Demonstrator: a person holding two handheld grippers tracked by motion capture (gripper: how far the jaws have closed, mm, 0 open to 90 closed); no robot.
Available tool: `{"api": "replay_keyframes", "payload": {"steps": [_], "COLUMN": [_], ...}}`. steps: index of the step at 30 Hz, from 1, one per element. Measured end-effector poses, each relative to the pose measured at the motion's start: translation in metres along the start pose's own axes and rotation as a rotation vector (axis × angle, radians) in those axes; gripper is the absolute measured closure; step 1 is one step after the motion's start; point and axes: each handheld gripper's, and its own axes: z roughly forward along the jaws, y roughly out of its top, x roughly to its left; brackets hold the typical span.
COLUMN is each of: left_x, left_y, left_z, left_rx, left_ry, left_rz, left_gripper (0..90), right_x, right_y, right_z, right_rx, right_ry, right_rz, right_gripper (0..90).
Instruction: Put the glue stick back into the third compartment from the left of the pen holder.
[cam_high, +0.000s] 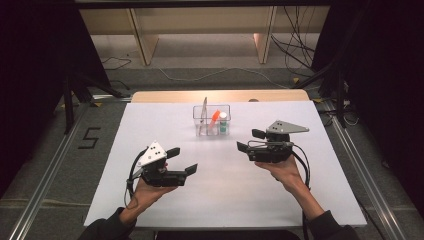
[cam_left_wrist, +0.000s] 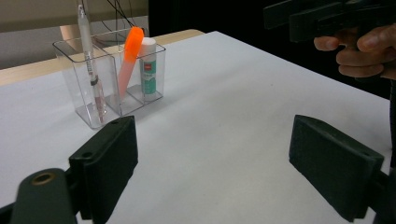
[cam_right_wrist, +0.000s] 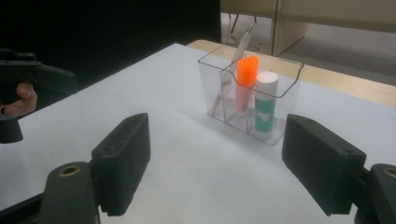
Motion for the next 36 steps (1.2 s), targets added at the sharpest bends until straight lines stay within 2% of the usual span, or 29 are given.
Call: {"api": "replay_keyframes", "payload": {"steps": [20, 34, 36], "left_x": [-0.004, -0.004, -0.005], "left_y": [-0.001, -0.004, -0.005], "left_z": [-0.005, -0.007, -0.007], "left_rx": [0.009, 0.029, 0.032], "left_ry": [-0.007, -0.016, -0.018], "left_rz": [0.017, 0.010, 0.007], "left_gripper": [15.1, 15.1, 15.1], "right_x": [0.005, 0.016, 0.016], "right_y": [-0.033, -0.048, -0.050], "right_z": [-0.029, -0.042, -0.043], "right_rx": [-0.007, 0.009, 0.014], "right_ry": [-0.005, -0.009, -0.005], "right_rz": [0.031, 0.004, 0.013], "right_gripper": [23.8, 20.9, 20.8]}}
